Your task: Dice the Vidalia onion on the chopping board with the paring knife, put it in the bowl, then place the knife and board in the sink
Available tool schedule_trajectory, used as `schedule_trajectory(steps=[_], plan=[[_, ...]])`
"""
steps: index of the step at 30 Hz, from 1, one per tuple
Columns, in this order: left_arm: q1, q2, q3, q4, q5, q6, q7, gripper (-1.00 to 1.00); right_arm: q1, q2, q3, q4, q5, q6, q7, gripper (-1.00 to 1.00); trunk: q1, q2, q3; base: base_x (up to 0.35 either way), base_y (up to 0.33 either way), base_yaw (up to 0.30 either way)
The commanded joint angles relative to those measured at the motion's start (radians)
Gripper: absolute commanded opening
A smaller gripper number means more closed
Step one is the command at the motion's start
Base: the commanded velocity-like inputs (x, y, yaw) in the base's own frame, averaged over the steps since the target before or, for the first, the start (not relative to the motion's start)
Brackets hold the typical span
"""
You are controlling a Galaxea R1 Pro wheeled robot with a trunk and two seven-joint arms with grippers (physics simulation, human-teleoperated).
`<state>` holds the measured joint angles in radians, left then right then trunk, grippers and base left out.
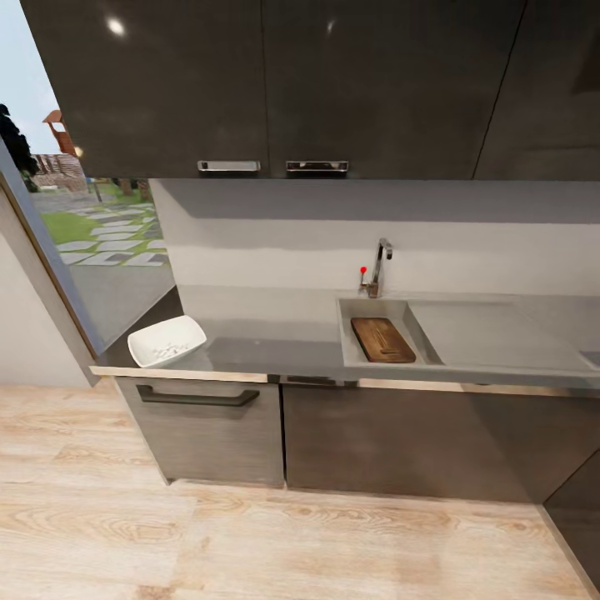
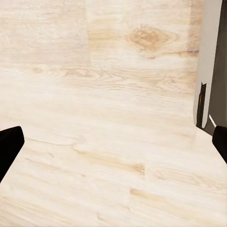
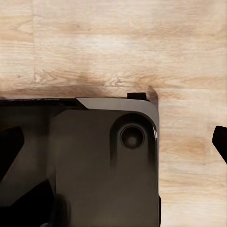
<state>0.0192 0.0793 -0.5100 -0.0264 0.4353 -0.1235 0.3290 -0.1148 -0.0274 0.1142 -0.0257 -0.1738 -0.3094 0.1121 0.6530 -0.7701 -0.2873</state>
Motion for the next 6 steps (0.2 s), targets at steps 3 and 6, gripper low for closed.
schedule_trajectory(steps=[3, 6], plan=[[0.001, 0.0, -0.009, -0.003, 0.01, -0.001, 0.004, 1.0, 0.0, 0.0, 0.008, 0.001, -0.011, -0.003, 0.005, 1.0, 0.0, -0.001, -0.001, 0.0, 0.0, 0.0], [0.001, 0.0, -0.009, -0.003, 0.01, -0.001, 0.004, 1.0, 0.0, 0.0, 0.007, 0.001, -0.01, -0.003, 0.005, 1.0, 0.0, -0.001, -0.001, 0.0, 0.0, 0.0]])
